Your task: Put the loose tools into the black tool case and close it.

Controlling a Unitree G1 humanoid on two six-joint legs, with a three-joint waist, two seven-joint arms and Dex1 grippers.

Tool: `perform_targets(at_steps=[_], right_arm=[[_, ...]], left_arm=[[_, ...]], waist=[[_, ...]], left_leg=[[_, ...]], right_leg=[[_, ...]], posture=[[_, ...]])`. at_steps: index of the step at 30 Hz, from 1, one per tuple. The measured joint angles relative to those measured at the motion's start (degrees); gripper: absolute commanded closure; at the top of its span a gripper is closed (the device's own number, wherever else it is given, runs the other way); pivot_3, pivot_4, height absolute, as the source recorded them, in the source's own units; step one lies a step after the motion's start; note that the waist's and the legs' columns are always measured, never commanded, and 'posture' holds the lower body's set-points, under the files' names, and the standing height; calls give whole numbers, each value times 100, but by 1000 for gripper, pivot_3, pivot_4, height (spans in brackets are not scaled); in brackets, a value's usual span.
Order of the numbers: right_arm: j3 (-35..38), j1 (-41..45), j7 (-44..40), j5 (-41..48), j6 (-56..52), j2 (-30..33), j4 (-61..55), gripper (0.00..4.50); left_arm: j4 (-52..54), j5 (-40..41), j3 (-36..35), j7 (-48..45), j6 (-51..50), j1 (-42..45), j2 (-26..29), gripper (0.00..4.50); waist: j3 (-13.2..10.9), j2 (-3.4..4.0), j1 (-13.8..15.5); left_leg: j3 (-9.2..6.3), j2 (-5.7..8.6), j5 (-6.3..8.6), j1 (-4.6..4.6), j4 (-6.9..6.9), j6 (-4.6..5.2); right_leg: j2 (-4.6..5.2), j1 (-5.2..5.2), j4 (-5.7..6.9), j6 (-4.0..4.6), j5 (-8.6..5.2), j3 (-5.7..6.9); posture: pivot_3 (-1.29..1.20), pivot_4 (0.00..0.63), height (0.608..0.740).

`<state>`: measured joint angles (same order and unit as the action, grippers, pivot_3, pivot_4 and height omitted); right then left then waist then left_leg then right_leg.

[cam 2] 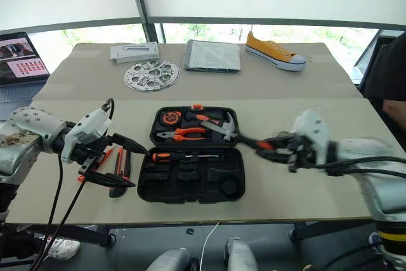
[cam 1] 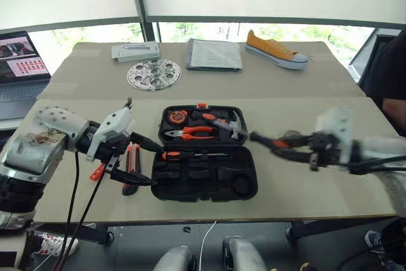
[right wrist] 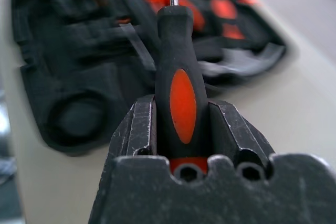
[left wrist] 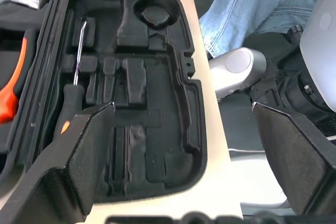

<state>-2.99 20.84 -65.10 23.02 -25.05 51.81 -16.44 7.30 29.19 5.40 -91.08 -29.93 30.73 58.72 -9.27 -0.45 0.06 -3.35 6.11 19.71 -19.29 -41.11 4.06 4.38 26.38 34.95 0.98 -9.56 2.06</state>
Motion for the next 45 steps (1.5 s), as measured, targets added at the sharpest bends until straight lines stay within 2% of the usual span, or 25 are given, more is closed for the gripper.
perform_targets(at_steps=[3, 9, 19, 21, 24, 28, 29, 35, 38, 45], right_arm=[[-657, 447, -195, -431, 366, -217, 206, 3475], [-1378, 1022, -384, -1270, 1147, -584, 1044, 3475], [-1488, 1033, -488, -1627, 1593, -702, 1467, 3475], [-1489, 1033, -467, -1643, 1562, -771, 1467, 2468], [-1463, 1034, -473, -1611, 1421, -795, 1451, 1663], [-1440, 1033, -467, -1581, 1201, -830, 1403, 266], [-1422, 1033, -458, -1532, 1102, -855, 1380, 76], [-1184, 1142, -301, -1231, 482, -1116, 1202, 76], [-1120, 1238, -204, -1075, 233, -1286, 1194, 753], [-1236, 1240, -80, -1091, 117, -1493, 1193, 3198]], left_arm=[[97, 0, -31, 85, 15, -47, -9, 0], [328, 23, -138, 321, -11, -200, -17, 0], [447, 43, -223, 504, -27, -339, -21, 0], [447, 43, -223, 508, -27, -339, -40, 0], [445, 43, -222, 508, -27, -337, -61, 0], [430, 40, -216, 507, -26, -271, -97, 0], [429, 40, -216, 507, -26, -229, -108, 0], [383, 31, -213, 497, -22, -183, -124, 0], [333, 29, -208, 495, -17, -178, -142, 0], [310, 7, -203, 491, -1, -168, -162, 0]], waist=[[-2, -2, 28], [-3, -3, 48], [-2, -3, 10], [-2, -3, 8], [-2, -3, 12], [-2, -3, 10], [-2, -3, 11], [-2, -2, 3], [-2, -3, -5], [-2, -3, -12]], left_leg=[[-1, 4, 2, -4, -7, 4], [-2, 3, 2, -3, -6, 2], [-1, 0, 0, 1, -7, -1], [-1, 1, 0, 0, -7, -1], [-1, 1, 0, 0, -7, -1], [-1, 1, 0, 0, -7, -1], [-1, 0, 0, 0, -7, -1], [-1, 1, 0, 0, -6, -1], [-1, 0, 0, 0, -5, -1], [-1, 2, 0, 0, -5, -1]], right_leg=[[3, 0, 0, -2, 1, 7], [1, 4, 2, 0, 1, 9], [-2, 3, 6, 2, 1, 7], [-1, 4, 7, 2, 1, 7], [-1, 3, 6, 2, 1, 8], [-1, 3, 6, 2, 1, 8], [-1, 3, 6, 2, 1, 7], [-1, 5, 7, 2, 1, 6], [-2, 5, 7, 3, 1, 7], [-1, 6, 7, 2, 1, 7]], posture=[[0, 150, 740], [0, 150, 740], [0, 150, 740], [0, 150, 740], [0, 150, 740], [0, 150, 740], [0, 150, 740], [0, 150, 740], [0, 150, 740], [0, 150, 740]])
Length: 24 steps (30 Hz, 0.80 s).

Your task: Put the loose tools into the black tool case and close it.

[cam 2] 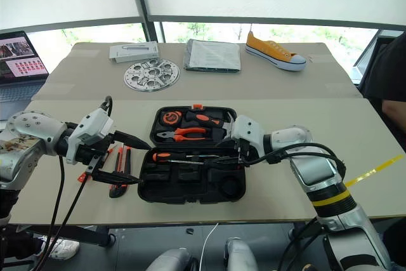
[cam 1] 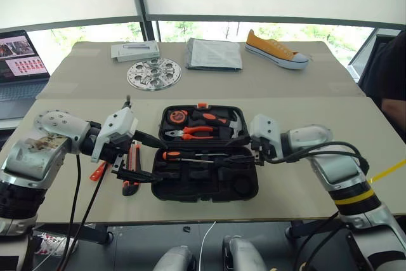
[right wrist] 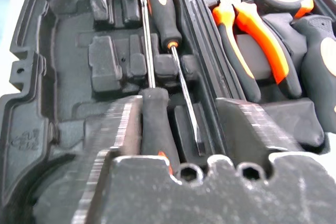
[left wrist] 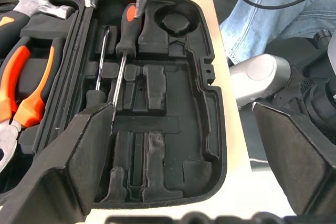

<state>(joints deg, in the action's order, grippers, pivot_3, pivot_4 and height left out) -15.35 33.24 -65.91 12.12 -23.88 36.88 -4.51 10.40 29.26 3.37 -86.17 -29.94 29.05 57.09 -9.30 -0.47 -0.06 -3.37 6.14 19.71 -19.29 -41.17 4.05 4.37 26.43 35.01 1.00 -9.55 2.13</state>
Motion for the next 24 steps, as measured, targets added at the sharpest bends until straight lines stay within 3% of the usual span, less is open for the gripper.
perform_targets(at_steps=[4, 14, 22, 24], right_arm=[[-214, 0, 26, -133, 7, -116, 8, 4493], [-885, 176, 152, -923, 520, -229, 156, 4493], [-685, 115, 170, -823, 337, -353, 33, 4493], [-333, 83, 234, -342, -121, -573, -54, 3914]], left_arm=[[-4, -11, 9, 0, 7, 6, -14, 0], [-8, -17, 10, 17, 11, 5, -35, 0], [-9, -38, -2, 101, 118, -159, -38, 0], [3, -35, -56, 243, 105, -337, -39, 0]], waist=[[0, 0, -13], [5, 0, -58], [16, -9, -61], [13, -8, -66]], left_leg=[[0, -1, 0, 0, 0, 0], [0, -1, 0, 18, 3, -1], [0, -2, 0, 20, 3, -2], [0, -2, -2, 9, 7, -3]], right_leg=[[-1, 1, 1, 0, 0, 0], [-3, -13, 3, 0, 0, 1], [-4, -13, 3, 0, 0, -1], [-4, 1, 5, 3, 0, -2]], posture=[[0, 150, 740], [0, 150, 740], [0, 150, 740], [0, 150, 740]])
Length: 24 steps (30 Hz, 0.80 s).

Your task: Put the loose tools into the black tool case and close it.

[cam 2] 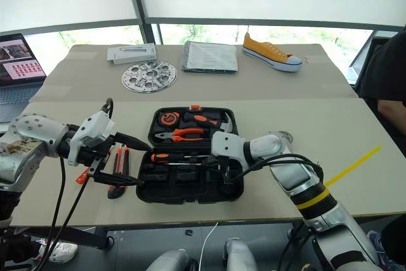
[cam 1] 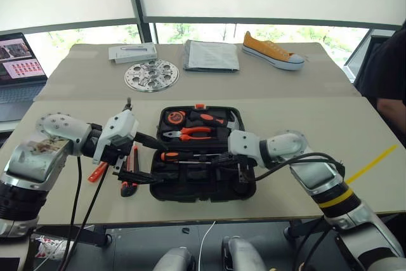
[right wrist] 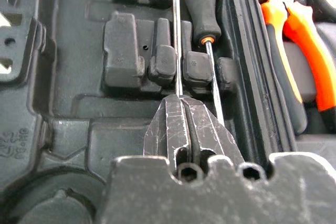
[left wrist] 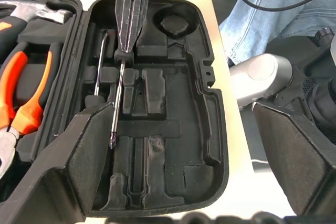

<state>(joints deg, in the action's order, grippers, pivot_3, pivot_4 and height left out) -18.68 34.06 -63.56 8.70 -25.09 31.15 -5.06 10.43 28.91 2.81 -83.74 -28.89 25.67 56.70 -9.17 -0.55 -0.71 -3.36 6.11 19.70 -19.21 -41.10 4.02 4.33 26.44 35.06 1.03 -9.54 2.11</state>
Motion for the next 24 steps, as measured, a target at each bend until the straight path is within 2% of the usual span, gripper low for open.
perform_targets(at_steps=[1, 5, 11, 12, 14, 17, 18, 22, 24], right_arm=[[302, 13, 25, 404, -353, -65, -173, 3717], [1430, 185, 53, 1516, -1326, 260, -872, 2330], [2181, -363, -176, 2620, -1925, 941, -1672, 258], [2208, -407, -222, 2690, -1935, 1019, -1742, 38], [2262, -551, -322, 2874, -1933, 1223, -1929, 38], [2270, -595, -364, 2930, -1925, 1317, -1983, 38], [2267, -591, -362, 2990, -1911, 1319, -2017, 38], [2255, -578, -327, 3068, -1897, 1341, -2038, 38], [2230, -564, -292, 3073, -1875, 1365, -2057, 38]], left_arm=[[37, 20, -142, 190, -51, -178, -10, 0], [156, 50, -919, 909, -345, -1029, 16, 0], [483, -184, -3169, 1830, -667, -3508, -150, 0], [488, -233, -3444, 1907, -665, -3827, -234, 0], [478, -435, -4083, 2060, -633, -4631, -464, 0], [486, -550, -4395, 2124, -612, -5191, -601, 0], [509, -605, -4466, 2149, -588, -5334, -624, 0], [476, -718, -4265, 2381, -667, -5096, -510, 0], [373, -737, -3798, 2634, -1039, -4396, -173, 0]], waist=[[-2, 1, -7], [-3, 3, 1], [-4, 4, -14], [-5, 5, -11], [-5, 4, 6], [-8, 3, 66], [-7, 1, 121], [-6, -4, 258], [-4, -7, 325]], left_leg=[[1, 1, -1, -11, 2, -1], [-1, 0, 0, -11, 24, -1], [2, 3, 6, -5, 46, -4], [4, 2, 6, -5, 45, -4], [7, -1, 6, 5, 43, -5], [8, -4, 22, 24, 40, -9], [7, -5, 38, 30, 38, -37], [6, -2, 36, 31, 24, -38], [2, -2, 35, 30, 21, -37]], right_leg=[[0, 18, 2, 3, 2, -1], [-2, 25, -4, 4, 2, 6], [-2, 39, -9, 8, -1, 6], [-2, 38, -13, 9, -2, 5], [2, 20, -15, 11, -3, 5], [9, -15, -21, 6, -5, 6], [9, -23, -21, 4, -5, 6], [10, -28, -11, 0, -3, 9], [8, -27, -8, 1, -1, 13]], posture=[[0, 150, 740], [0, 150, 740], [0, 150, 740], [0, 150, 740], [0, 150, 740], [0, 150, 740], [0, 150, 740], [0, 150, 740], [0, 150, 740]])
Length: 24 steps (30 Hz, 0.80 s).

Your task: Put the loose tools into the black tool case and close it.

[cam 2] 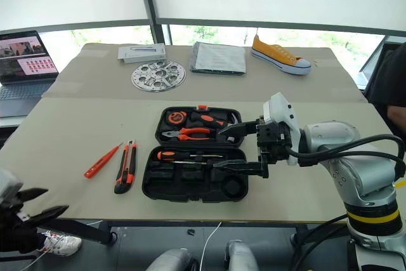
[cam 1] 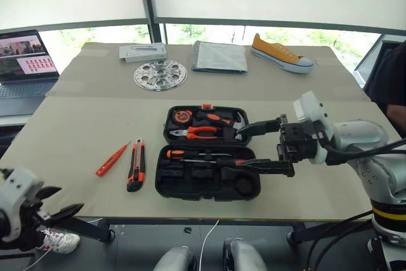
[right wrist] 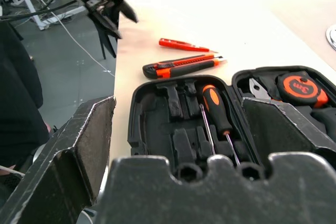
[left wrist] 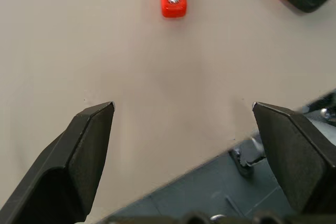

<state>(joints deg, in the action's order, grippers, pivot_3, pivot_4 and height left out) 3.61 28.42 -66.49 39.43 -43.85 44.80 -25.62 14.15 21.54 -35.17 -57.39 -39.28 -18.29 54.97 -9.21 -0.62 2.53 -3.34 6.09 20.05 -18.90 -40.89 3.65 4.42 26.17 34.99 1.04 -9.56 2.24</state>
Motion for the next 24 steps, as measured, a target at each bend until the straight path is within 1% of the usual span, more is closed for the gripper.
perform_targets(at_steps=[2, 3, 5, 6, 10, 13, 14, 15, 17, 18, 21, 23, 24], right_arm=[[-16, -44, 44, -2, 44, 42, -82, 38], [-29, -63, 64, -2, 68, 56, -107, 38], [-40, -102, 107, 0, 99, 64, -183, 38], [-37, -143, 148, 4, 103, 73, -236, 38], [-23, -273, 343, 23, 102, 70, -435, 38], [-16, -331, 465, 44, 102, 72, -544, 38], [-4, -385, 514, 77, 102, 75, -592, 0], [-2, -424, 550, 121, 101, 78, -630, 0], [7, -457, 590, 179, 101, 111, -683, 0], [20, -472, 604, 205, 101, 160, -712, 0], [110, -478, 688, 247, 101, 236, -762, 0], [157, -510, 712, 250, 101, 317, -761, 0], [168, -527, 720, 250, 101, 342, -761, 0]], left_arm=[[-69, -17, 342, 102, -213, 437, 248, 0], [-174, -79, 655, 156, -325, 734, 400, 0], [-351, -145, 1141, 288, -553, 1284, 519, 0], [-462, -173, 1406, 340, -710, 1584, 551, 0], [-1097, -447, 2479, 405, -934, 2465, 669, 0], [-1394, -539, 2783, 385, -956, 2871, 666, 0], [-1510, -577, 2913, 384, -939, 3034, 640, 507], [-1584, -603, 3029, 370, -876, 3134, 627, 703], [-1654, -635, 3182, 337, -720, 3182, 623, 1395], [-1662, -640, 3227, 312, -683, 3189, 623, 1853], [-1715, -640, 3286, 273, -589, 3188, 624, 2858], [-1754, -642, 3289, 275, -523, 3183, 623, 3648], [-1782, -643, 3286, 276, -478, 3180, 624, 3956]], waist=[[4, -3, -43], [3, -2, -54], [3, -2, -105], [3, -3, -140], [3, -2, -250], [2, 0, -256], [2, 1, -248], [2, 1, -235], [2, 2, -212], [2, 3, -203], [5, 8, -196], [5, 8, -200], [5, 9, -201]], left_leg=[[3, 1, 0, 5, 3, 4], [3, 6, -2, 6, 5, 7], [3, 5, -6, 2, 11, 13], [3, 3, -15, 1, 13, 31], [2, 7, -16, -2, 28, 32], [3, 9, -17, 2, 27, 31], [4, 8, -17, 5, 25, 24], [3, 7, -12, 7, 23, 7], [3, 6, 4, 22, 23, -22], [3, 5, 4, 29, 23, -22], [3, 0, 3, 45, 25, -24], [4, -4, -1, 46, 25, -24], [4, -6, -8, 46, 26, -14]], right_leg=[[-4, 6, 2, 3, 3, -6], [-3, 8, 5, 3, 3, -5], [-6, 17, 2, 4, 4, -3], [-8, 20, 0, 5, 4, 1], [-12, 30, 2, 5, 4, 10], [-9, 31, -4, 6, 4, 10], [-7, 25, -4, 9, 2, 7], [-5, 20, -3, 10, 1, 1], [-2, 7, 0, 10, 1, -6], [-2, 1, 1, 10, 0, -7], [-4, -7, 9, 9, 0, -10], [-7, -5, 14, 9, 0, -9], [-8, -3, 15, 9, 0, -9]], posture=[[0, 150, 740], [0, 150, 740], [0, 150, 740], [0, 150, 740], [0, 150, 740], [0, 150, 740], [0, 150, 740], [0, 150, 740], [0, 150, 740], [0, 150, 740], [0, 150, 740], [0, 150, 740], [0, 150, 740]])
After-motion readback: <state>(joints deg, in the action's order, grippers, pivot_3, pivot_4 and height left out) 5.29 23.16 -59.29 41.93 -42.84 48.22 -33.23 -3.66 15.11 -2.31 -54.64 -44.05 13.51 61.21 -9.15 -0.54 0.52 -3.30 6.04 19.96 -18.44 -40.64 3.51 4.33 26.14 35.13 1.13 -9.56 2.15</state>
